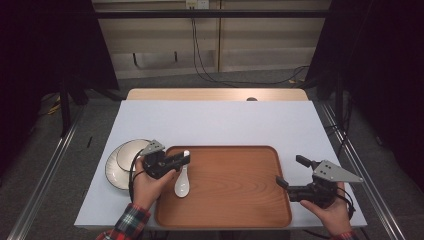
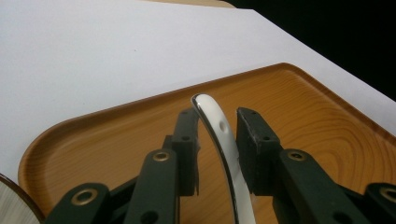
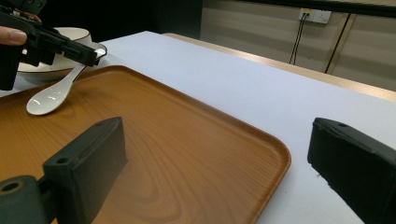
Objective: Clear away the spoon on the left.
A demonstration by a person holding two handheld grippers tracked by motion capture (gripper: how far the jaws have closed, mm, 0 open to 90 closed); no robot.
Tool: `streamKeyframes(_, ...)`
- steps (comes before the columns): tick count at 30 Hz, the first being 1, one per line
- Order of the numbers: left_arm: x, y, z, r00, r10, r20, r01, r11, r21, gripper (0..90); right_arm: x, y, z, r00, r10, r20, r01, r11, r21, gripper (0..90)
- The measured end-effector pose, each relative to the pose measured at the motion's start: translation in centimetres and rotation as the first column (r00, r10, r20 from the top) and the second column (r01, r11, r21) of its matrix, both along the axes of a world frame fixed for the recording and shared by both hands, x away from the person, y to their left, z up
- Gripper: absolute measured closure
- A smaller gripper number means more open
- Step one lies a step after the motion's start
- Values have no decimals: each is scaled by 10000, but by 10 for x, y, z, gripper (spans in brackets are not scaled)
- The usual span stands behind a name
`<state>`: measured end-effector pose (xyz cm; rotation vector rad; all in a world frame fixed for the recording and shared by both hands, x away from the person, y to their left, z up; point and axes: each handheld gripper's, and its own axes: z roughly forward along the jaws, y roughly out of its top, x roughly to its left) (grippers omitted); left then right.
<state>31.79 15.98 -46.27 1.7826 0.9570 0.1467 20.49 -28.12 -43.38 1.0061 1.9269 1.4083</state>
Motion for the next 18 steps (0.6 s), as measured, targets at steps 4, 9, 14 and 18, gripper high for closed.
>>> streamKeyframes(4, 0, 0, 0, 10000, -33, -37, 33, 10000, 7, 693, 0, 1, 0, 10000, 6, -29, -6, 10000, 34, 42)
streamKeyframes(9, -1, -2, 0, 10000, -77, -40, 76, 10000, -10, 685, 0, 1, 0, 10000, 48, -48, -48, 10000, 22, 42)
streamKeyframes(14, 0, -3, -1, 9999, -93, -57, 94, 9999, 109, 681, 1, 1, 0, 10000, 70, -7, -70, 10000, -9, 43)
streamKeyframes(18, 0, -5, -1, 9998, -173, -94, 174, 9998, 130, 668, 0, 1, 0, 10000, 48, -15, -48, 10000, -47, 43)
